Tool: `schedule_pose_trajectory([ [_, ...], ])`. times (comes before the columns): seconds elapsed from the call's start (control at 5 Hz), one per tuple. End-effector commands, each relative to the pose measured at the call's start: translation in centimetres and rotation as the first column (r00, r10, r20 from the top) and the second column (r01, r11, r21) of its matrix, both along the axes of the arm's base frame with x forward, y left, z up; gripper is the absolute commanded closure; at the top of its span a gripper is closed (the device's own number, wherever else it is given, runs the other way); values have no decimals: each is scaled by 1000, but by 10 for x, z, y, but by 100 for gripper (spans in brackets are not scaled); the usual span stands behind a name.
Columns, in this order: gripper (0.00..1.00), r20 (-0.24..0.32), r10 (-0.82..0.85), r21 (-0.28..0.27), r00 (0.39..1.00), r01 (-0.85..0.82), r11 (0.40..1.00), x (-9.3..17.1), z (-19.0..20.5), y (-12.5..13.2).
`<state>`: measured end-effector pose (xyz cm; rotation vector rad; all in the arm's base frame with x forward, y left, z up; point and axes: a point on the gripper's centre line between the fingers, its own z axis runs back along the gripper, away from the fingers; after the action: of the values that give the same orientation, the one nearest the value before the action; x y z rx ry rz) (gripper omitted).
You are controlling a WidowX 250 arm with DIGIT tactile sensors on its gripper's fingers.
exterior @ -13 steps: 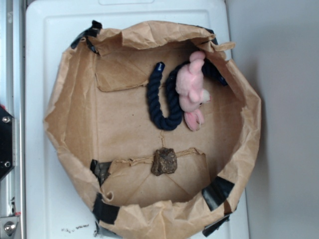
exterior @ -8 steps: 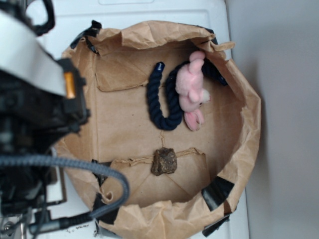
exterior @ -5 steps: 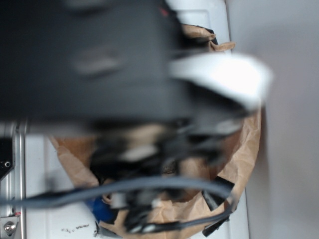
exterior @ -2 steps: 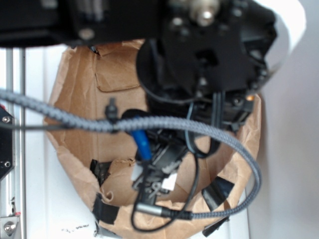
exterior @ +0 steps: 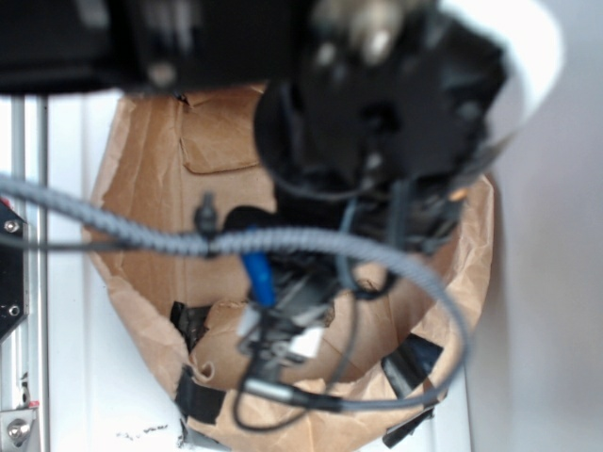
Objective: Grab the rock.
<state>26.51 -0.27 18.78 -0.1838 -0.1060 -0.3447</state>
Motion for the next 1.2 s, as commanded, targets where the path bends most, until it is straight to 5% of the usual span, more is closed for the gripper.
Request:
schedule_pose_trajectory([
  [0.0, 0, 22, -35, 75, 999, 33, 997, 1, -37, 9],
  [0.4, 0, 39, -55, 133, 998, 50, 990, 5, -92, 2],
  [1.0, 0, 40, -99, 79, 994, 95, 992, 20, -122, -61],
])
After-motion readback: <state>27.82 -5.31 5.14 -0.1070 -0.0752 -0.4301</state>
